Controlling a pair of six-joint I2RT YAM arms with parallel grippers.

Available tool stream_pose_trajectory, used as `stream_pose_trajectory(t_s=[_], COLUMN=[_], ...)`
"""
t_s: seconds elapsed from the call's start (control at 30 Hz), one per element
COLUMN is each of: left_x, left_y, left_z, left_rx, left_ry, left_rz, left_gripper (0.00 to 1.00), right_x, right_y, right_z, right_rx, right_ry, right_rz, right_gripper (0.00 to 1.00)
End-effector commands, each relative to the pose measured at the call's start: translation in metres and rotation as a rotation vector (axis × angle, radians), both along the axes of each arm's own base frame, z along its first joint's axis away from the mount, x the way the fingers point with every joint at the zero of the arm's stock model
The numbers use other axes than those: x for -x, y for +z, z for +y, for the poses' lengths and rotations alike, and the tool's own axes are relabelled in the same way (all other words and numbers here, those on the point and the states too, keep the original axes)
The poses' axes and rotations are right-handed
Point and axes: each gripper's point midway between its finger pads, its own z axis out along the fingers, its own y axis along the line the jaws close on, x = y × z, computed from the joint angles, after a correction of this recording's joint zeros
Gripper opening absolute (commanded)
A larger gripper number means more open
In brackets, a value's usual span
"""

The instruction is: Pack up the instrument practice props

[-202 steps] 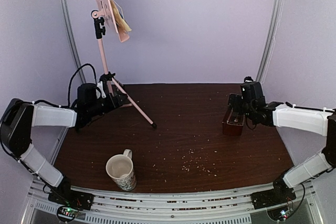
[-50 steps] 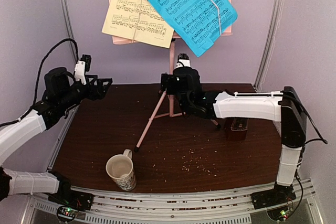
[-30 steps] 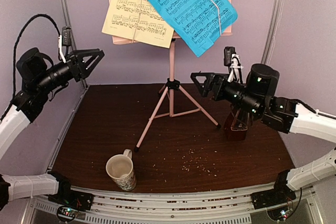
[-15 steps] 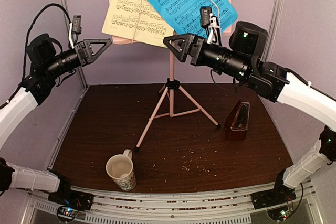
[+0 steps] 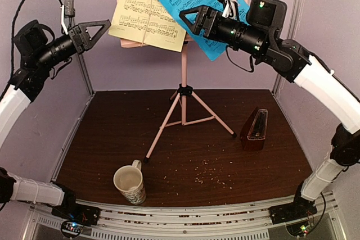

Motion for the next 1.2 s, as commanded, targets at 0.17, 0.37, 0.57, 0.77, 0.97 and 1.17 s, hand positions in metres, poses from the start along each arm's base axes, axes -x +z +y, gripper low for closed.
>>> stream_pose_trajectory(t_s=[0.17, 0.37, 0.57, 0.77, 0.97, 1.17], left_x=[0.026, 0.01, -0.017, -0.035, -0.043, -0.043], left_y=[0.092, 0.095, 0.088, 0.084, 0.087, 0.095], left_z=[-0.011, -0.064, -0.091, -0.099, -0.101, -0.1], left_rx=[-0.024, -0.041, -0.044, -0.035, -0.007, 0.027], left_ry=[0.057, -0.021, -0.033, -0.008, 0.01, 0.017], left_rz=[-0.223, -0.205, -0.177, -0.17, -0.18, -0.209], left_gripper=[0.56, 0.56, 0.51, 0.51, 0.45, 0.37], right_x=[-0.017, -0.03, -0.049, -0.062, -0.072, -0.074], right_y=[0.04, 0.044, 0.036, 0.032, 0.03, 0.028], right_z=[-0.068, -0.108, -0.133, -0.139, -0.134, -0.13], right_rx=[0.209, 0.25, 0.289, 0.299, 0.311, 0.312], right_ry=[-0.32, -0.467, -0.574, -0.578, -0.559, -0.543], right_rz=[-0.115, -0.125, -0.12, -0.122, -0.136, -0.137], right_gripper=[0.75, 0.71, 0.71, 0.68, 0.6, 0.53])
